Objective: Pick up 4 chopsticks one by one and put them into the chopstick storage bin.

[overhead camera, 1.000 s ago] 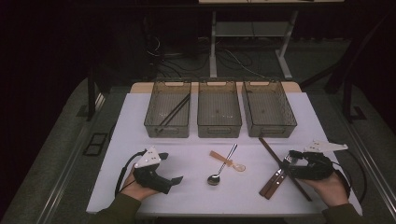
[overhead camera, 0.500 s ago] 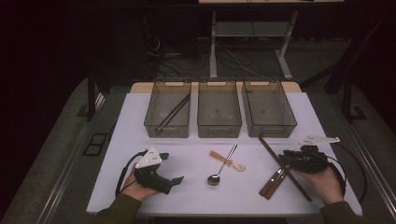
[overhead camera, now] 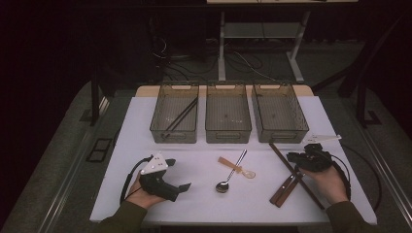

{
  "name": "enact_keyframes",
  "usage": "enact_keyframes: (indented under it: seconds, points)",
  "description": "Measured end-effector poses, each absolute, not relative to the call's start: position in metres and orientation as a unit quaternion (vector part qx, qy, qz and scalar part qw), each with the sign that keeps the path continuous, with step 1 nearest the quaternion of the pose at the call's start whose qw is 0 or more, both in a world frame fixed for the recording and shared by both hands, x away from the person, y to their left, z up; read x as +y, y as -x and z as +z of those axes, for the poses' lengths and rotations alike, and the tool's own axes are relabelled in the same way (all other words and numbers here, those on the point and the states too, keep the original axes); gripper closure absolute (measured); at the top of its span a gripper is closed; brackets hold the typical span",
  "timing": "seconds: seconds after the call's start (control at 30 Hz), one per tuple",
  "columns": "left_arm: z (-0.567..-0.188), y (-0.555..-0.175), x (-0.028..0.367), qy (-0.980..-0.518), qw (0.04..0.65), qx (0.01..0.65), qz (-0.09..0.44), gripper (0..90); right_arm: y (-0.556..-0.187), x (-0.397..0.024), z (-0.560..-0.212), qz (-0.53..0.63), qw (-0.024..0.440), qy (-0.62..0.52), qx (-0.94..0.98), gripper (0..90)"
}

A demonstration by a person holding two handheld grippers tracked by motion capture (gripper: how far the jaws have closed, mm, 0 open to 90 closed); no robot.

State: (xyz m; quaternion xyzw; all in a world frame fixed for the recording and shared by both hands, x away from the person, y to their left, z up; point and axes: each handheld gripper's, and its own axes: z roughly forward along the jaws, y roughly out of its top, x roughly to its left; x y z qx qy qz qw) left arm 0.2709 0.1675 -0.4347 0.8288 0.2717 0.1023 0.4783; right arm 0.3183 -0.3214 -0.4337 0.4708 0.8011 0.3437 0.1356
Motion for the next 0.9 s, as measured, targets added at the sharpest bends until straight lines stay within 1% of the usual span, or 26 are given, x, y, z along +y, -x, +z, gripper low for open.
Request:
enact_keyframes:
  seconds: [0.17, 0.9]
  points:
    - [-0.434, -0.271, 0.167, -0.829, 0.478, 0.272, 0.103, 0.0, -0.323, -0.322, -0.438, 0.334, 0.130, -0.477, 0.803, 88.4]
    - [-0.435, -0.271, 0.167, -0.830, 0.478, 0.271, 0.099, 0.0, -0.323, -0.312, -0.443, 0.319, 0.113, -0.460, 0.821, 89.4]
